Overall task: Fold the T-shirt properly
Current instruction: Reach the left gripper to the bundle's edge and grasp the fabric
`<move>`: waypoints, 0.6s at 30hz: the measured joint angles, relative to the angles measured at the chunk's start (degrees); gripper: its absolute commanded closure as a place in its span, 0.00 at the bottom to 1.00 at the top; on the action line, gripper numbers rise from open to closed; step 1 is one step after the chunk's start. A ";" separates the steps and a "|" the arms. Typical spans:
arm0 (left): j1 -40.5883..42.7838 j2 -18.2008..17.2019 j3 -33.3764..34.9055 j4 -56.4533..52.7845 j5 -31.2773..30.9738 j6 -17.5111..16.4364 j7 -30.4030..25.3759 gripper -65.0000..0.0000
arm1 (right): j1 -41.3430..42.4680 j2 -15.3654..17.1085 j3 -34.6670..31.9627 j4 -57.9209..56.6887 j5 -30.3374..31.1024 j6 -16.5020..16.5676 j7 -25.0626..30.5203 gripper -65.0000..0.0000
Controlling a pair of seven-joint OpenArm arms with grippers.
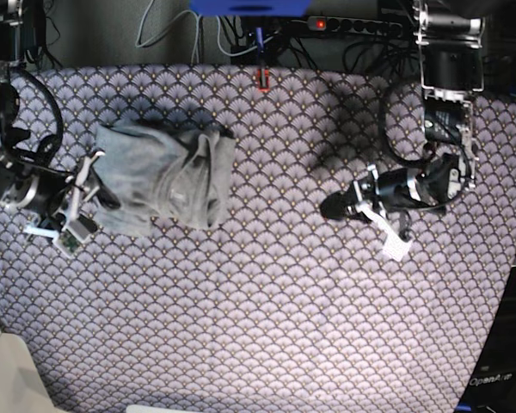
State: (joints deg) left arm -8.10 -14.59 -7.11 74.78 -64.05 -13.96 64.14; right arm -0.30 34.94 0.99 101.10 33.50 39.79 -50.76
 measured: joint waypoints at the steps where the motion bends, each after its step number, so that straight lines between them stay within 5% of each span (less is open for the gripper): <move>1: -0.20 0.00 -0.02 1.27 -0.42 -0.24 0.48 1.00 | -0.61 0.00 0.96 0.07 0.07 0.02 0.00 0.48; 8: -0.33 -0.11 1.38 7.72 -4.04 -0.11 6.16 1.00 | -2.43 -1.62 11.56 -0.04 0.00 0.00 -0.24 0.53; 15: -1.07 0.15 20.65 12.20 -4.28 -0.31 6.14 1.00 | -7.34 -4.48 22.75 -0.26 -0.57 0.00 -0.59 0.97; 18: -2.45 1.70 26.32 12.22 -4.37 -0.42 6.34 1.00 | -9.01 -7.02 26.47 -0.28 -0.17 0.02 0.00 1.00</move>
State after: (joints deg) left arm -10.55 -12.88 19.20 87.00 -68.42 -14.37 70.48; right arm -9.30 27.92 27.46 100.82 33.32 39.81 -50.76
